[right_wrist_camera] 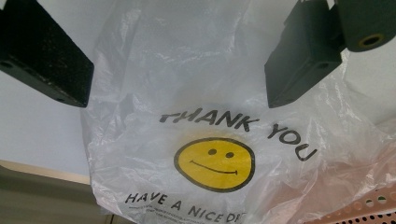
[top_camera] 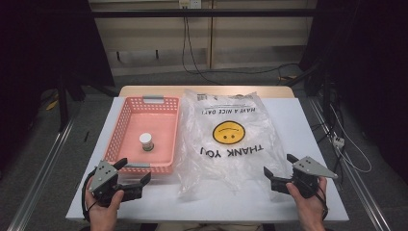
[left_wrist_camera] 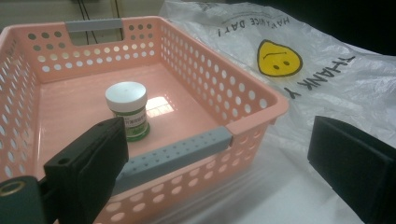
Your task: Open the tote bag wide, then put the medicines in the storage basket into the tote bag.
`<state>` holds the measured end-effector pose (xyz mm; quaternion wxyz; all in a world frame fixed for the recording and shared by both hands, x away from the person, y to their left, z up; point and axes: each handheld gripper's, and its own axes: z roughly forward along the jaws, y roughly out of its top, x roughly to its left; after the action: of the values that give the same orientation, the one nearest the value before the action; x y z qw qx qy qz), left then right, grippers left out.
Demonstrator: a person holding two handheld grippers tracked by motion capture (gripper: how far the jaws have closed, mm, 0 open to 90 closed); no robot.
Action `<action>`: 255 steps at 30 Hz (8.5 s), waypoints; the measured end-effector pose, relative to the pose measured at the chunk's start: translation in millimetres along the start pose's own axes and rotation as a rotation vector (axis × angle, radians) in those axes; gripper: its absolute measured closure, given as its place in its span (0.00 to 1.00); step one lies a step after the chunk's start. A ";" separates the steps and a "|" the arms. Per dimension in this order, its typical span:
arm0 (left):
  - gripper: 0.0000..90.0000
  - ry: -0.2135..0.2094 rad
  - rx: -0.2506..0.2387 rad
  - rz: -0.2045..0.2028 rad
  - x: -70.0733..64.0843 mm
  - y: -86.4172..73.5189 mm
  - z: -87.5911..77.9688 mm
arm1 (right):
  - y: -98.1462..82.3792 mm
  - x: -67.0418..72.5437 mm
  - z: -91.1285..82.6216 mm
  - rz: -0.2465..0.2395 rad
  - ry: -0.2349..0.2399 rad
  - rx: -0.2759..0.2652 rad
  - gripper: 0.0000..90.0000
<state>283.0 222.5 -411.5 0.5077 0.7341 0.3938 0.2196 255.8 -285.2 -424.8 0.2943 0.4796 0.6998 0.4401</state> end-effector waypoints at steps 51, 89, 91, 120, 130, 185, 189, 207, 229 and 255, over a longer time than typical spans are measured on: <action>0.05 -0.041 0.039 0.019 2.4 -0.1 3.9 | 35.7 68.5 61.0 -0.146 0.248 0.262 0.14; 0.05 -0.064 0.045 0.030 1.2 -0.2 4.9 | 19.2 71.3 94.9 -0.171 0.303 0.521 0.77; 0.05 -0.064 0.045 0.027 1.0 -0.2 4.7 | 19.3 69.8 95.0 -0.158 0.304 0.521 0.85; 0.05 -0.057 0.027 0.025 0.7 0.2 3.3 | 43.2 54.9 79.7 -0.044 0.372 0.349 1.00; 0.05 -0.066 0.025 0.038 0.7 0.1 2.6 | 50.5 54.7 81.0 -0.056 0.379 0.313 1.00; 0.05 -0.081 0.029 0.020 3.5 0.9 2.4 | 116.5 44.1 76.7 -0.061 0.429 0.031 1.00; 0.05 -0.090 0.034 -0.002 4.9 2.2 -1.4 | 115.9 44.3 76.0 -0.061 0.431 0.033 1.00; 0.07 -0.145 0.119 0.005 7.1 10.2 4.4 | 117.2 46.6 80.6 -0.060 0.466 0.041 1.00; 0.06 -0.150 0.229 0.055 27.0 54.3 28.6 | 115.7 46.2 80.5 -0.066 0.479 0.051 1.00; 0.14 -0.077 0.426 0.130 62.6 82.3 100.3 | 114.4 45.0 81.9 -0.062 0.477 0.056 1.00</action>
<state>421.7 200.8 -379.7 0.3407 0.8565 0.3633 0.1354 354.8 -198.5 -357.6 0.1209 0.3483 0.7759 0.5119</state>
